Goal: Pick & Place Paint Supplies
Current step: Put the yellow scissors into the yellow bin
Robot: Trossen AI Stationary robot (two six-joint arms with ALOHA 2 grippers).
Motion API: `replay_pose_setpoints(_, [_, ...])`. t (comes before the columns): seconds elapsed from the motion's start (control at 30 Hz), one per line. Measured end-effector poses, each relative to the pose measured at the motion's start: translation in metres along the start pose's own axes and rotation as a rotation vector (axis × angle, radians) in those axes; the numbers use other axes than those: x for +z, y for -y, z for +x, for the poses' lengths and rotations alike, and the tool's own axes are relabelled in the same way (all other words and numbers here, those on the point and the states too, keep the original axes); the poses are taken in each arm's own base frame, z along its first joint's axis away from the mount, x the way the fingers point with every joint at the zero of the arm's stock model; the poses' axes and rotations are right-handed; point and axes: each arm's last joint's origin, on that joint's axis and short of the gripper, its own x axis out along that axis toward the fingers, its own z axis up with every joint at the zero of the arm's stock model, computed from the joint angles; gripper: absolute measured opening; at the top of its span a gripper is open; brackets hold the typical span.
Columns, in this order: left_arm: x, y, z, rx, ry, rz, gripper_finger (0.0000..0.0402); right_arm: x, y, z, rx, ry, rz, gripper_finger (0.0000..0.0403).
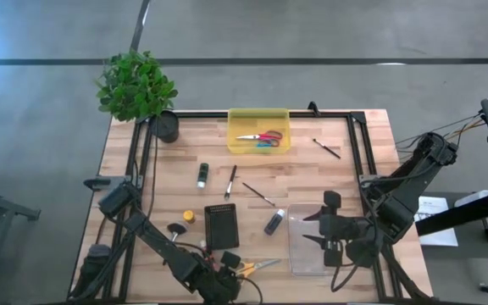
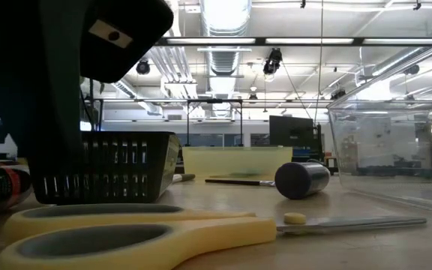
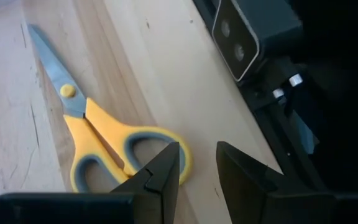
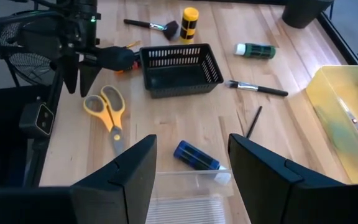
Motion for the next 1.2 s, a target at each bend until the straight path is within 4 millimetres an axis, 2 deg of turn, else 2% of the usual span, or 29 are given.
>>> replay_pose_setpoints(0.23, [0.0, 0.0, 0.003, -0.003, 0.017, 0.008, 0.0112, 0.0, 0.0, 0.0, 0.001, 0.0, 0.007, 0.0198])
replay_pose_setpoints(0.47, [-0.012, -0.002, 0.022, 0.009, -0.017, 0.024, 0.0112, 0.0, 0.0, 0.0, 0.001, 0.001, 0.008, 0.0198])
replay_pose_setpoints(0.87, [-0.018, -0.013, 0.026, 0.053, -0.066, -0.113, 0.0111, 0.0, 0.0, 0.0, 0.002, 0.0, 0.007, 0.0198])
replay_pose_setpoints(0.97, [-0.021, -0.014, 0.027, 0.047, -0.08, -0.138, 0.0095, 0.0, 0.0, 0.0, 0.002, 0.0, 0.007, 0.0198])
replay_pose_setpoints(1.13, [-0.024, -0.014, 0.03, 0.042, -0.1, -0.138, 0.0023, 0.0, 0.0, 0.0, 0.003, -0.001, 0.007, 0.0198])
replay_pose_setpoints(1.2, [-0.024, -0.014, 0.03, 0.044, -0.1, -0.142, 0.0022, 0.0, 0.0, 0.0, 0.003, 0.0, 0.008, 0.0198])
